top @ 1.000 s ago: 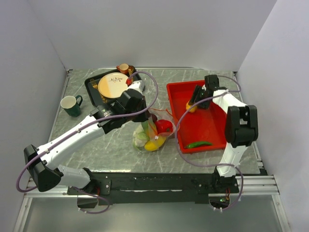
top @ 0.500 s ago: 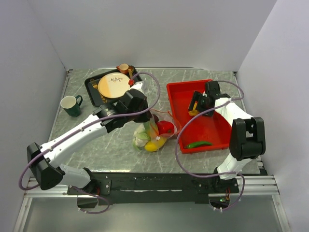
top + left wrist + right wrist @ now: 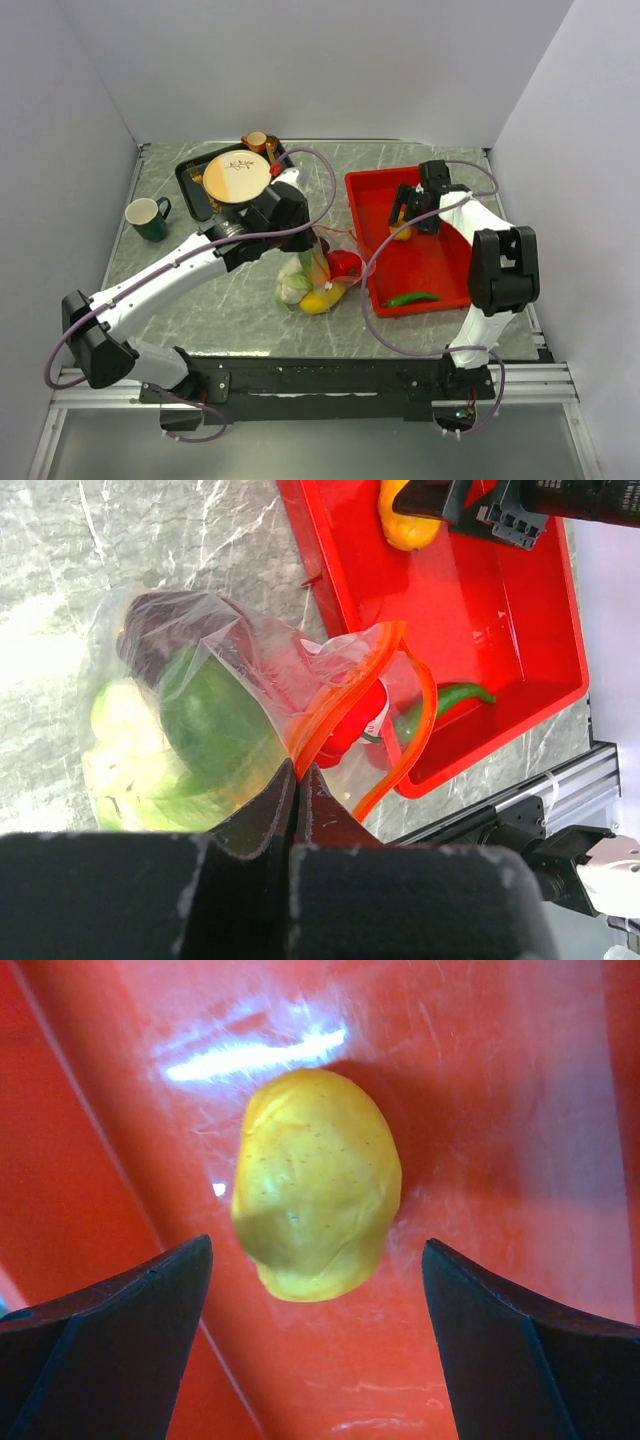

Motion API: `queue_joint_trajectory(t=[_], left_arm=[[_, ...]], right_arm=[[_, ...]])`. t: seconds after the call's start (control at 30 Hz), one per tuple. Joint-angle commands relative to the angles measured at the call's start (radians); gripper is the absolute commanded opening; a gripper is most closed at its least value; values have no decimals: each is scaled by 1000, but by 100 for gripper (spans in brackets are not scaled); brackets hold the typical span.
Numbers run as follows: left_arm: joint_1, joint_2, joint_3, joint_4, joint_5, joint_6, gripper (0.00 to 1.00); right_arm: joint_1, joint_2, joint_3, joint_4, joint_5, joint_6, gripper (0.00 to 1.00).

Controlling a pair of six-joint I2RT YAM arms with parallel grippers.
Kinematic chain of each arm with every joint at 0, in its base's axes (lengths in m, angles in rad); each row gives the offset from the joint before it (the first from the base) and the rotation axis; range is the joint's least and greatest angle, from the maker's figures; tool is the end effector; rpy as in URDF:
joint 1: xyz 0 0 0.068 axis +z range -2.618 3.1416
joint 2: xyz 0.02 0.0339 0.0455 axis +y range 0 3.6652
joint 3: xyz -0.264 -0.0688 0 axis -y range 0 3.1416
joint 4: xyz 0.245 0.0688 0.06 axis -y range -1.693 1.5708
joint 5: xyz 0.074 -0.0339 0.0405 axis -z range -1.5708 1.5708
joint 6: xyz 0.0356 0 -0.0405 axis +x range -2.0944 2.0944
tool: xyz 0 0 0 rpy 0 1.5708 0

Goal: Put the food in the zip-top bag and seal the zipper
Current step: Pick up the fake fruit from the bin.

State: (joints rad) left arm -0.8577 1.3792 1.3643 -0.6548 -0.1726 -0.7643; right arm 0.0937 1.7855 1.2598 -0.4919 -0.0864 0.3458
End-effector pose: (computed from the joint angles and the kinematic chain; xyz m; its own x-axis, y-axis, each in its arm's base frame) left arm 0.2016 -0.2237 0.3613 -0.7478 -0.1775 -0.6397 0.1933 0.8636 -0.4656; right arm 0.3739 0.0382 0.2073 -0.8439 0.2599 -0.4694 0.1570 0.9562 0.2472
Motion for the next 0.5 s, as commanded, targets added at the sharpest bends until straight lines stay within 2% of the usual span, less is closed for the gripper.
queue_joint_trajectory(t=[0.0,0.23,0.47], left_arm=[[0,-2,52,12,-4,-4,2],[2,4,59,1,-10,-12,2],[0,24,68,0,2,-12,1]], right_arm=[[5,31,43,-4,5,-30,91],[5,15,12,50,-1,-10,75],[3,15,-13,75,-13,-4,65]])
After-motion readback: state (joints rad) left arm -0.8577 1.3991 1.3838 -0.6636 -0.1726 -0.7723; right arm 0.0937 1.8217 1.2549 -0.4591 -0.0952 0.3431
